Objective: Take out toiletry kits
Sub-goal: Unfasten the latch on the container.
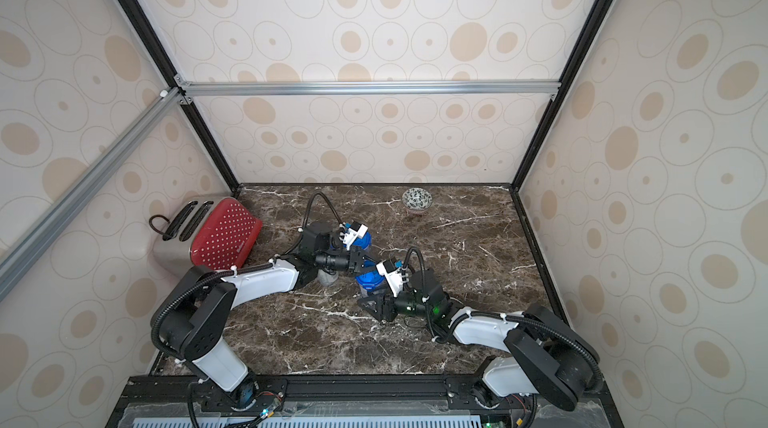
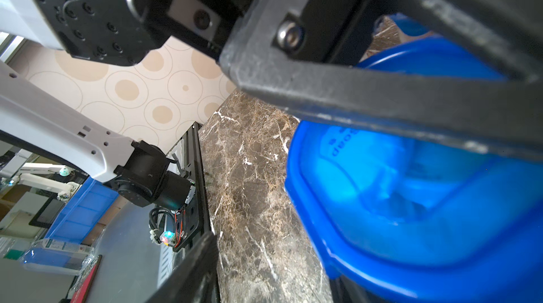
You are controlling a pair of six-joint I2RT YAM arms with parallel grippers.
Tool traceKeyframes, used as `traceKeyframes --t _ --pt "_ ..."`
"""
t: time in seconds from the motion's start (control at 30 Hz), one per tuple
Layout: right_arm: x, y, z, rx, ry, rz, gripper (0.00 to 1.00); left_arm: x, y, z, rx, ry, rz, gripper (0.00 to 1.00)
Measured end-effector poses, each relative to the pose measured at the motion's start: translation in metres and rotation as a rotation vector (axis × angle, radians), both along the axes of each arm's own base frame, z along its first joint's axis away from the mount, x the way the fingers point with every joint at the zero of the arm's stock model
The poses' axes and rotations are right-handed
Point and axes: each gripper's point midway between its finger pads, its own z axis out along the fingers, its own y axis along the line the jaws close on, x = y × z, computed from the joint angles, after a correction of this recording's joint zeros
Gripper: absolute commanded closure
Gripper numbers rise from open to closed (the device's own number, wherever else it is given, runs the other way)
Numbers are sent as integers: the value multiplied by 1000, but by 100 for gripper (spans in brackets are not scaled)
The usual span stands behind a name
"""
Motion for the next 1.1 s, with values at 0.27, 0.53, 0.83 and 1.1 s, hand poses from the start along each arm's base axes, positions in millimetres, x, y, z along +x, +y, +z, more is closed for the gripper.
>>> traceKeyframes --t 0.27,0.53,0.83,1.1 --pt "-6 2 0 10 -35 45 38 2 -1 -1 1 -8 9 100" --pt "-12 7 14 59 -111 102 38 1 -4 -1 1 -14 6 100" --pt "-16 7 14 44 -154 134 32 -2 -6 0 0 -14 -3 100" --pt "-29 -2 18 -20 -191 180 23 -7 -9 0 37 19 -8 100"
